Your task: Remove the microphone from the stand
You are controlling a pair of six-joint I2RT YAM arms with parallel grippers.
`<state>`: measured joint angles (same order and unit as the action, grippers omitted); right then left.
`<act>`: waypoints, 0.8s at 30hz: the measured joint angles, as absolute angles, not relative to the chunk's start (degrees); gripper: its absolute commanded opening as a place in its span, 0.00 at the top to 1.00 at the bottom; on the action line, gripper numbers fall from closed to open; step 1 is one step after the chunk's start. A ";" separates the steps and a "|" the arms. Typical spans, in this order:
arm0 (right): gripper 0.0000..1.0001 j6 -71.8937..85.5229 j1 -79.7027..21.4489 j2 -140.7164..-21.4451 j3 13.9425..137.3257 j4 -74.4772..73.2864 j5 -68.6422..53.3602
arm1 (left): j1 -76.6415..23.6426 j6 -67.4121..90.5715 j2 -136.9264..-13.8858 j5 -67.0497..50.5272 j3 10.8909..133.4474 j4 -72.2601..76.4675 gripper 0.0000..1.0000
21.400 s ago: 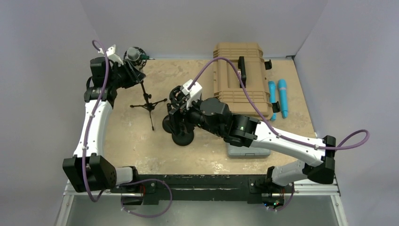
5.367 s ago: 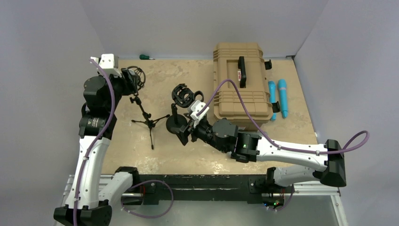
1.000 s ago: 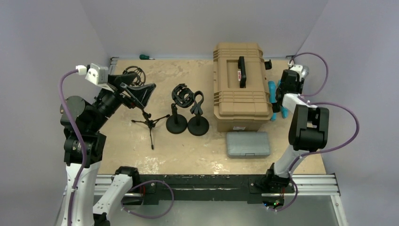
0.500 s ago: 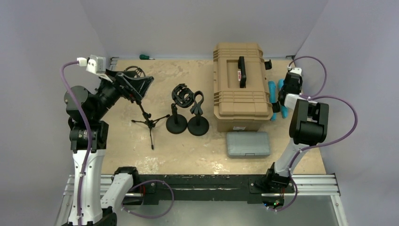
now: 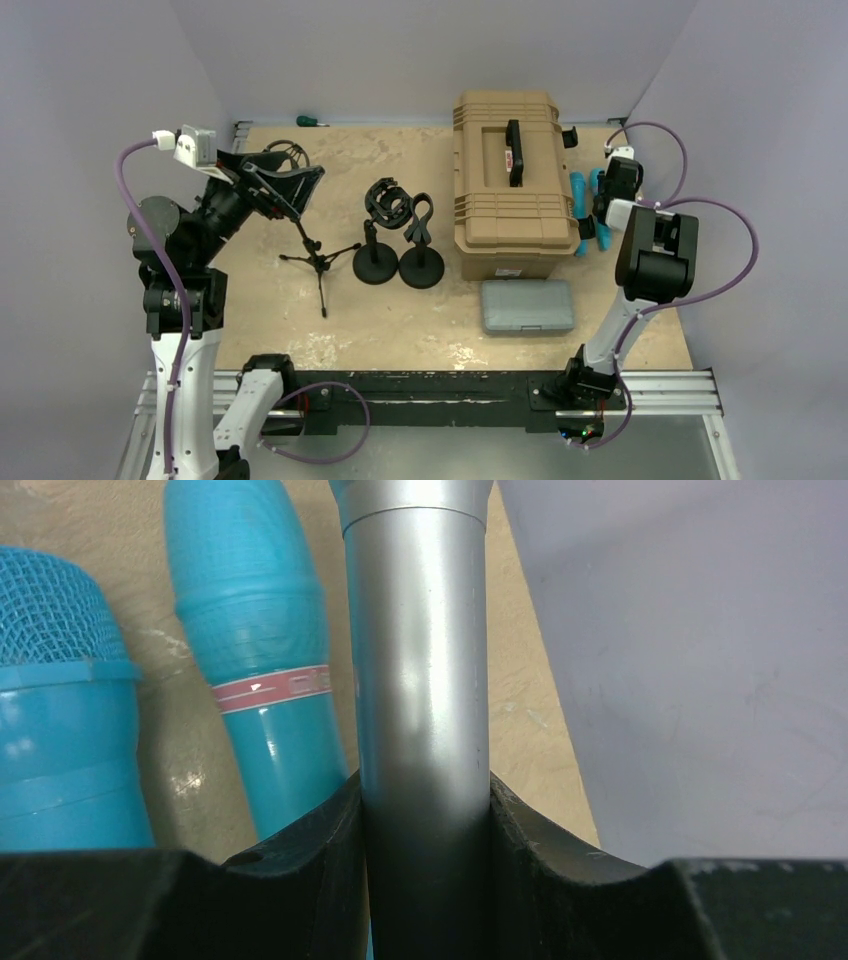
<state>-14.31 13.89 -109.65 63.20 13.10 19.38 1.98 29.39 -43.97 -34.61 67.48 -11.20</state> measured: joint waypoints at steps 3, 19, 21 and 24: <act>0.77 -14.63 13.89 -110.32 62.98 13.04 18.46 | 1.98 29.39 -43.81 -34.57 67.48 -11.20 0.10; 0.55 -14.57 13.91 -111.07 62.24 11.75 15.29 | 1.98 29.34 -43.86 -34.04 67.48 -11.66 0.10; 0.54 -14.57 13.91 -111.07 62.24 11.62 15.18 | 1.98 29.34 -43.86 -33.89 67.48 -11.70 0.10; 0.54 -14.50 13.96 -111.07 62.24 11.62 14.96 | 1.98 29.34 -43.86 -33.71 67.48 -11.73 0.10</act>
<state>-14.50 13.96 -111.07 62.24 11.62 14.96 1.98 29.34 -43.86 -33.71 67.48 -11.73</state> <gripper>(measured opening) 0.455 0.901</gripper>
